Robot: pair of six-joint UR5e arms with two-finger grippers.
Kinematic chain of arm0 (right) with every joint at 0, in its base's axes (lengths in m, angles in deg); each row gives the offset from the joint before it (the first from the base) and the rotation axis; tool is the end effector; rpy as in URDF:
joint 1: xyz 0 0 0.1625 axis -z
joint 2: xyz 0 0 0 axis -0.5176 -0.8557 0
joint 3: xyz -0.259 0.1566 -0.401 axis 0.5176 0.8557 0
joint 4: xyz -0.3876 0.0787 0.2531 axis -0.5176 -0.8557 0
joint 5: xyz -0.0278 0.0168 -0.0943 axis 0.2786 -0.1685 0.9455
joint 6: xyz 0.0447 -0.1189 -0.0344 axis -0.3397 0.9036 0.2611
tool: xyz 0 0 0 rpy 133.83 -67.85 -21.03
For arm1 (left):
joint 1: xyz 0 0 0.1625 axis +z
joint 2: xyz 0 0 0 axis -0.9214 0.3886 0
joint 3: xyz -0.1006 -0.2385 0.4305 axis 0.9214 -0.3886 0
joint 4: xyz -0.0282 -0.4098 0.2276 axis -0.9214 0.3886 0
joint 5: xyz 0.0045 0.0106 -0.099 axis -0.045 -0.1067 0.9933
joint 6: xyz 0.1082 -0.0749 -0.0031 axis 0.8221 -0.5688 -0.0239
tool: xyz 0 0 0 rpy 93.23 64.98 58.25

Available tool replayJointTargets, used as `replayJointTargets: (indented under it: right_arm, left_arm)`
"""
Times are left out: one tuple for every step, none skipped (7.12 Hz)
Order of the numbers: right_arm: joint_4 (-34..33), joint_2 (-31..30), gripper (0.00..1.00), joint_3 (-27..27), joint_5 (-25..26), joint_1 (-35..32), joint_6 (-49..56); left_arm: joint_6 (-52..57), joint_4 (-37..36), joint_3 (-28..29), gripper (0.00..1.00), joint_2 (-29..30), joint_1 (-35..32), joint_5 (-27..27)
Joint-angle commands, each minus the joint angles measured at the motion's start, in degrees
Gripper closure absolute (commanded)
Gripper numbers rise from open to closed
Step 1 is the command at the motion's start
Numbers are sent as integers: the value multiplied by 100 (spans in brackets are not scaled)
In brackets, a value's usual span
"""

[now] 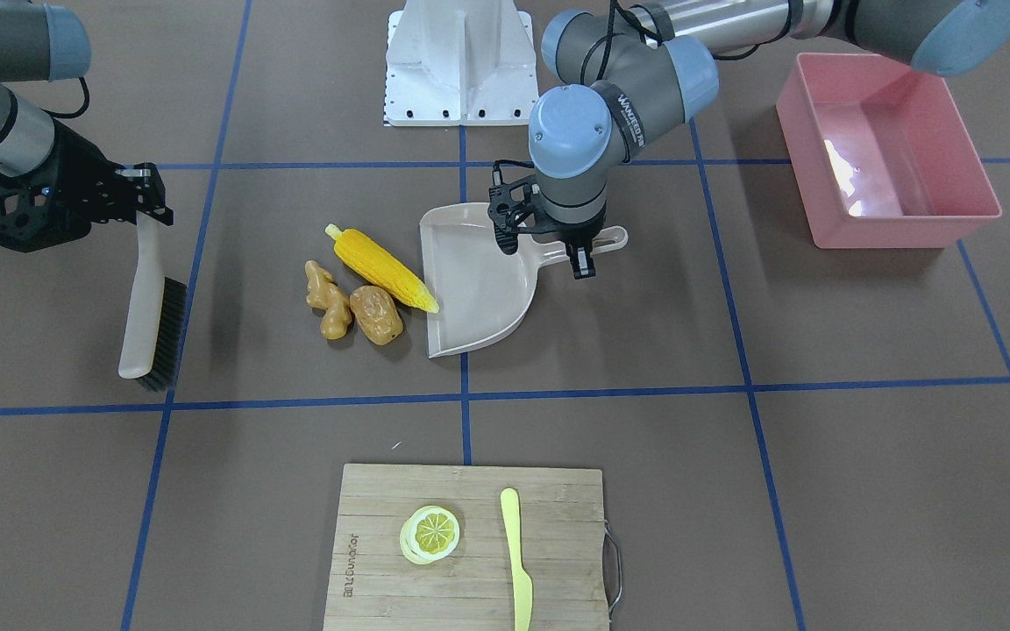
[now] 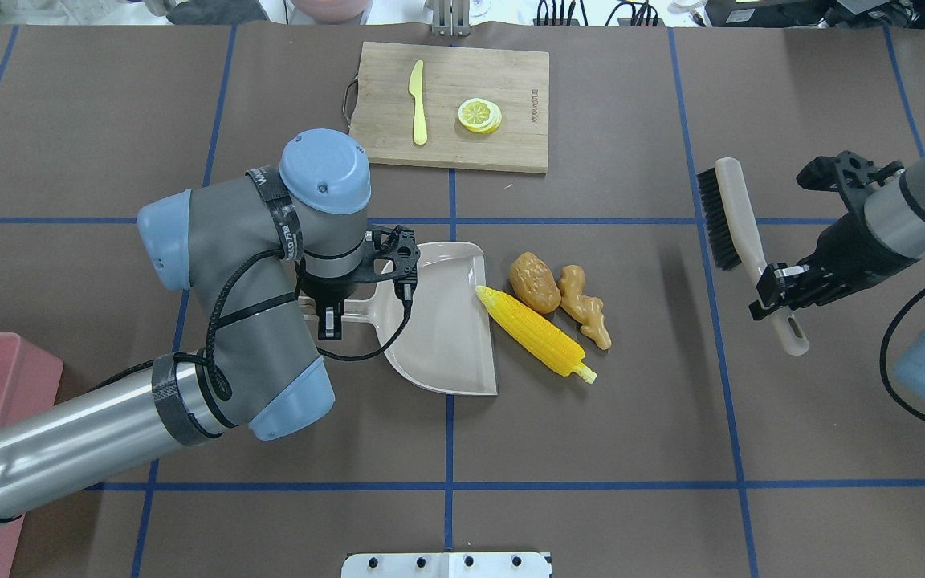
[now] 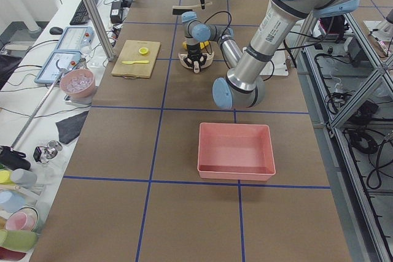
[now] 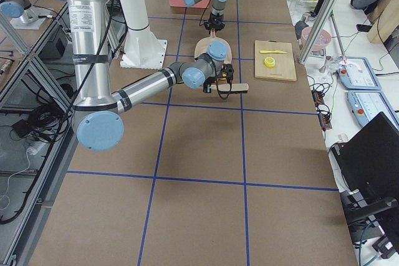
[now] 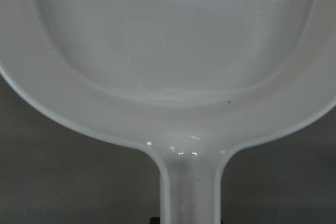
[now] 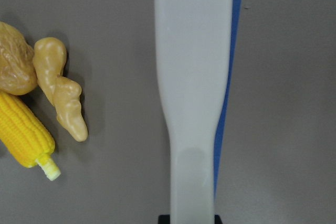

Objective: Sweep and dump trash into bin
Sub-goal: 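Lower the white brush with the right gripper behind the corn and ginger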

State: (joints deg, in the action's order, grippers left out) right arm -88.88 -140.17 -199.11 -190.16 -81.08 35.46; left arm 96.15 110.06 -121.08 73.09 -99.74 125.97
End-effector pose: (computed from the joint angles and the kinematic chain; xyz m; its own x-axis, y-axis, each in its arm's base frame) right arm -0.3370 -0.4584 0.4783 0.5096 -0.0804 0.8567 0.1493 0.9888 0.0040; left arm 0.6323 -0.4990 0.2800 -0.0085 0.9907 -0.1358 -0.8174 0.0713 0.5716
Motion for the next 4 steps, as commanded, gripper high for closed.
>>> replayJointTargets:
  right_arm:
    - [762,81,100,294,254,429,-538]
    - [1202,64,100,479,228,473,-688]
    - [1380,73,100,603,219,500,-707]
    - [1556,82,100,735,219,561,-707]
  left_arm:
    - [-10,61,35,100,-6,9,0]
    - [-28,104,44,100,-6,9,-9]
    - [-176,148,44,100,-6,9,-9]
    - [-186,209,61,100,-6,9,-9]
